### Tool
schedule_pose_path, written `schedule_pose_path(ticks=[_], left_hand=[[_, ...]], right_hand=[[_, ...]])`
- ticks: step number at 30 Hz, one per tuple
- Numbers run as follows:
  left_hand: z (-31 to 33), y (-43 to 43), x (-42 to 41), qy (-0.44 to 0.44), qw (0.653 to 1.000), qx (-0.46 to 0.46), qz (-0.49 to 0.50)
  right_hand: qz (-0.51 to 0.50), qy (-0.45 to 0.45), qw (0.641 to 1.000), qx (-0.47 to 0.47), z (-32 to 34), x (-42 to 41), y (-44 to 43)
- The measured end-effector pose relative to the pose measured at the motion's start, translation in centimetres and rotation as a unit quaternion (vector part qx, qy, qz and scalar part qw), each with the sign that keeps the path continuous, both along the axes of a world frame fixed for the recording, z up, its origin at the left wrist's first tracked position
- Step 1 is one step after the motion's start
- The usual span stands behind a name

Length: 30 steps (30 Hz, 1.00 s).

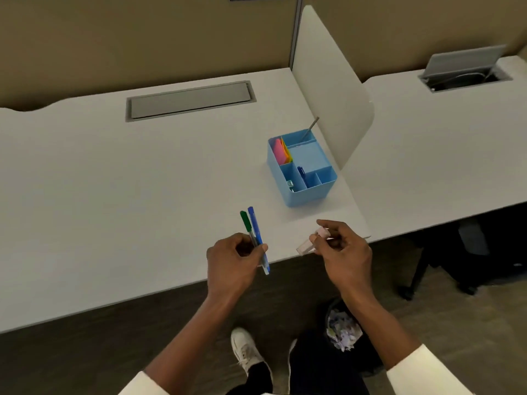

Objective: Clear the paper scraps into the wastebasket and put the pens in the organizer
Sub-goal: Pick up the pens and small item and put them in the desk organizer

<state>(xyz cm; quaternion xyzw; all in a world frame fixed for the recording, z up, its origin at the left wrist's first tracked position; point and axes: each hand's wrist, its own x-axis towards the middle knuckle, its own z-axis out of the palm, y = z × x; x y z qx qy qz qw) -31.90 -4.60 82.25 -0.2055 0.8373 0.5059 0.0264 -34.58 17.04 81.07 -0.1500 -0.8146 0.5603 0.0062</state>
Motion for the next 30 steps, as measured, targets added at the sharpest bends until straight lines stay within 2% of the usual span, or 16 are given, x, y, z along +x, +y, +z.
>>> schedule_pose_path(ticks=[5,10,15,21,25,30], left_hand=[[1.2,2.4,-5.4,0.012,1.0,-0.003,-0.017],[2.0,5.6,-11.0,0.043,0.998,-0.032,-0.014],[1.4,8.6,-15.6,0.06,0.997,-0.027,0.039],[-0.2,11.8,-19.1,0.037,0.99,-0.086,0.102],[-1.2,13.5,-20.9,0.032,0.988,-0.082,0.128],[-2.7,14.4,-21.4,0.005,0.983,-0.121,0.139]], right_hand=[[-0.054,-0.005,0.999,-0.005,0.8,-2.8,1.1],[-0.06,0.018,0.998,0.004,1.4,-7.7,3.0],[-0.019,0.054,0.998,0.029,0.9,-12.8,4.8],[0.035,0.099,0.99,0.099,-0.3,-18.7,7.2],[0.075,0.119,0.982,0.123,-1.6,-20.8,8.1],[0.127,0.134,0.973,0.142,-3.3,-21.8,8.3]])
